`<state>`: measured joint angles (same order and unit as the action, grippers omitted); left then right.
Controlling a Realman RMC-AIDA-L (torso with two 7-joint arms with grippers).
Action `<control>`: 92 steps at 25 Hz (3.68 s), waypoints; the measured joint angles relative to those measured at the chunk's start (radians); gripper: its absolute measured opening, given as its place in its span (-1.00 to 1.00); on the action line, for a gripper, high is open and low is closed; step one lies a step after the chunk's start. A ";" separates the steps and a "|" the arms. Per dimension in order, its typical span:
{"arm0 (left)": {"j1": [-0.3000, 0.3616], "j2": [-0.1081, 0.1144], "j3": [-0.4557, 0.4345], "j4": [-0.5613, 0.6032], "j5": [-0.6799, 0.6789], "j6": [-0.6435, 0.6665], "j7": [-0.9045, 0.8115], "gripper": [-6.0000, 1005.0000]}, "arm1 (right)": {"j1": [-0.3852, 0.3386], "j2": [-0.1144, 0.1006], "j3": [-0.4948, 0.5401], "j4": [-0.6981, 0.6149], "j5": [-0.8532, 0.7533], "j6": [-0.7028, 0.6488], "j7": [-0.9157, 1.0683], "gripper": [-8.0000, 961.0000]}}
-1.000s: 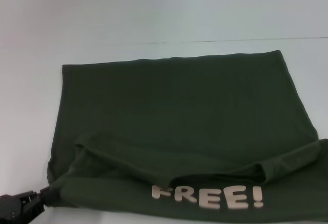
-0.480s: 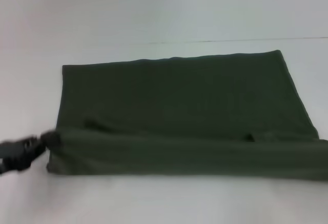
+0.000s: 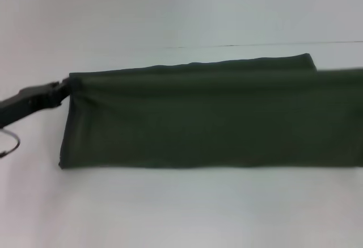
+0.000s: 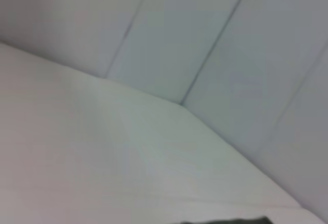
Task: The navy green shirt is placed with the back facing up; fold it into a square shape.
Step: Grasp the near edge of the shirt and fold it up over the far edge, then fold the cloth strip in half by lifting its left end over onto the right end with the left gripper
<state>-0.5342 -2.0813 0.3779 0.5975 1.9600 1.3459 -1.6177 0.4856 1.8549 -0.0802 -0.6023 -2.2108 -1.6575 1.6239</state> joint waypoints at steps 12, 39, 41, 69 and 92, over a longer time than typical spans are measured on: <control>-0.190 -0.061 0.029 -0.061 -0.003 -0.441 0.029 -0.89 | 0.237 0.035 -0.201 0.154 0.001 0.605 0.004 -0.89; -0.276 -0.087 0.032 -0.139 -0.098 -0.631 0.191 -0.90 | 0.342 0.128 -0.267 0.210 0.012 0.939 -0.105 -0.85; -0.277 -0.088 0.032 -0.143 -0.139 -0.668 0.193 -0.83 | 0.342 0.140 -0.278 0.193 0.012 0.964 -0.106 -0.81; -0.060 -0.082 0.082 -0.135 -0.273 -0.022 0.206 0.80 | 0.096 0.164 -0.280 -0.028 0.263 0.465 -0.024 0.73; 0.147 -0.072 0.187 -0.142 -0.253 0.069 -0.050 0.84 | -0.012 0.092 -0.366 -0.032 0.263 0.303 0.155 0.73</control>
<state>-0.3875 -2.1535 0.5649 0.4550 1.7067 1.4152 -1.6679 0.4736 1.9465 -0.4464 -0.6343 -1.9482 -1.3542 1.7792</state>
